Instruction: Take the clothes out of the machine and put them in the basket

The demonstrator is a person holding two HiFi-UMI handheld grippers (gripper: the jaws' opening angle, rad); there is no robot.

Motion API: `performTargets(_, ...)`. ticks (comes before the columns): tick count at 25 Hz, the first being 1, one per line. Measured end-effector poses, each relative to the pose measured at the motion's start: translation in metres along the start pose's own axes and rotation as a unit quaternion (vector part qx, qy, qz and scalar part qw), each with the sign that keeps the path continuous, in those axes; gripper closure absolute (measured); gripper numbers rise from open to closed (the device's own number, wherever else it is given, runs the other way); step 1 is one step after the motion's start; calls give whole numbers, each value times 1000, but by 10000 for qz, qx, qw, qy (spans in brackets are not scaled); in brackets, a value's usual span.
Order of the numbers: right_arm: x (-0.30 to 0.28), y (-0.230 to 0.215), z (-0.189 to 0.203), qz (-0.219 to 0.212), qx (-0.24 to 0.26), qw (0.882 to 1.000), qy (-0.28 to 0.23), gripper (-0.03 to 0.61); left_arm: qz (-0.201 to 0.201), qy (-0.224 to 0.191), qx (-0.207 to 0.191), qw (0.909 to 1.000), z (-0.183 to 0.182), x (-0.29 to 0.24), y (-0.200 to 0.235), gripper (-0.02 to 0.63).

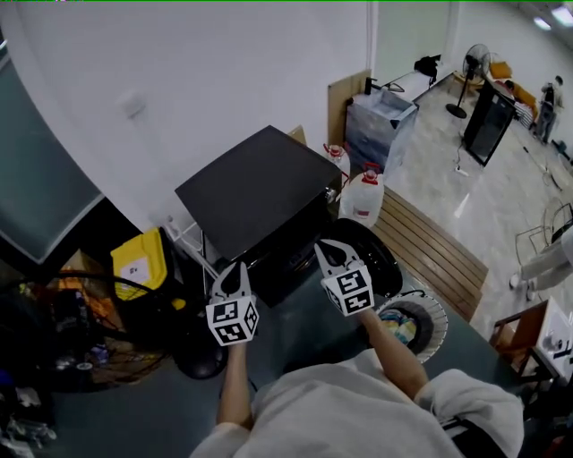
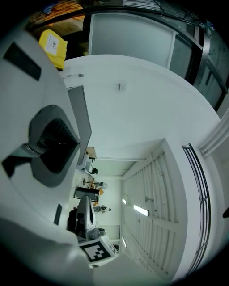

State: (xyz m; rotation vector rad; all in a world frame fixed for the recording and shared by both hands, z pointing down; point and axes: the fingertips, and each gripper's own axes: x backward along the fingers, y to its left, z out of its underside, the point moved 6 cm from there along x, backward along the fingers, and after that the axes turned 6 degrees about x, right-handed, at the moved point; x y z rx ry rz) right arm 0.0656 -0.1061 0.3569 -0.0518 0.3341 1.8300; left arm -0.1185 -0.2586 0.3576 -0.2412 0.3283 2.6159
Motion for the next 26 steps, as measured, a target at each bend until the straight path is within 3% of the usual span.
performTargets(26, -6, 1, 3, 82, 104, 9996, 236, 555, 224, 1, -95, 9997, -5, -17, -2, 595)
